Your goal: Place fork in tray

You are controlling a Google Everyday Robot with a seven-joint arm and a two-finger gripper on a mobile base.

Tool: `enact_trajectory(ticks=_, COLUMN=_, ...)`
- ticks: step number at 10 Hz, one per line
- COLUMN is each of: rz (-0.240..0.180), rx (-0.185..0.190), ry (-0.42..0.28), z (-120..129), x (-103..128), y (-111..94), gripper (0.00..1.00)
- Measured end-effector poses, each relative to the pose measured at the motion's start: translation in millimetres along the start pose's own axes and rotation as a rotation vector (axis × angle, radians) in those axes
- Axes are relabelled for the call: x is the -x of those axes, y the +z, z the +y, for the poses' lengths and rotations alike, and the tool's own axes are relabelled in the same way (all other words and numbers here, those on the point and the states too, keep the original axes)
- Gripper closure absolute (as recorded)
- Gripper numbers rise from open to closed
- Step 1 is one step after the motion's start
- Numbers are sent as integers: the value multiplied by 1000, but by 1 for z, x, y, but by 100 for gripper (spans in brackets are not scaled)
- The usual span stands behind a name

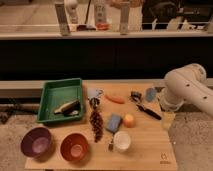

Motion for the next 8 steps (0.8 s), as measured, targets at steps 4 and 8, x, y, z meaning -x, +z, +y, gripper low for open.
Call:
enact_trajectory(ticks=4, rz=-1, rx=1, ry=0, z=0, x=0, y=1, gripper=20)
enact_trajectory(ticks=8, rz=-1, rx=2, ry=1, z=0, x=0, y=1, gripper=20)
